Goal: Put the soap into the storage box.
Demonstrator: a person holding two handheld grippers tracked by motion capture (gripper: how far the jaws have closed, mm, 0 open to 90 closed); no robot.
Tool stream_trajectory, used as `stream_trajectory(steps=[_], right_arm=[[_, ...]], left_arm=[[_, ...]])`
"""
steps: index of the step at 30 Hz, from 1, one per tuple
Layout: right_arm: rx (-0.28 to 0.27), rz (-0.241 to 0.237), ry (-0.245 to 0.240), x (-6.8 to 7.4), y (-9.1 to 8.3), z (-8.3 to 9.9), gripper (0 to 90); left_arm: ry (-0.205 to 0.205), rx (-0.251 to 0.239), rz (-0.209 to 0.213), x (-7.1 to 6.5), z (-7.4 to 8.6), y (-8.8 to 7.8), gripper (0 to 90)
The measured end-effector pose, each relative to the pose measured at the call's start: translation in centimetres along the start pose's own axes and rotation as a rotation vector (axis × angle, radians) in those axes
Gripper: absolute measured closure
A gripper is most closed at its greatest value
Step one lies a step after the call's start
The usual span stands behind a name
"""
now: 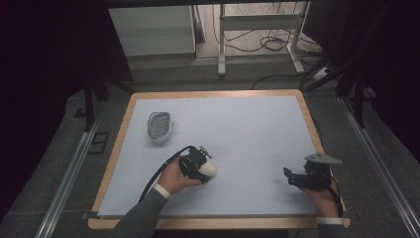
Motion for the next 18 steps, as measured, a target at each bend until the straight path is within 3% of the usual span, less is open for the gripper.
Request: stream_trajectory(steps=[18], right_arm=[[0.001, -0.001, -0.001, 0.0, 0.0, 0.0, 6.4]], left_arm=[[-0.039, -0.079, -0.004, 2.0, -0.4, -3.1, 49.8]])
Point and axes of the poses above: each handheld gripper's, and its own axes: y roughly forward along the jaws, z roughly out of its underside, x roughly to its left, the point moved 6 cm from there along y, roughly forward along the jaws, and after that the axes turned 1 degree about -z, right-handed, at the moved point
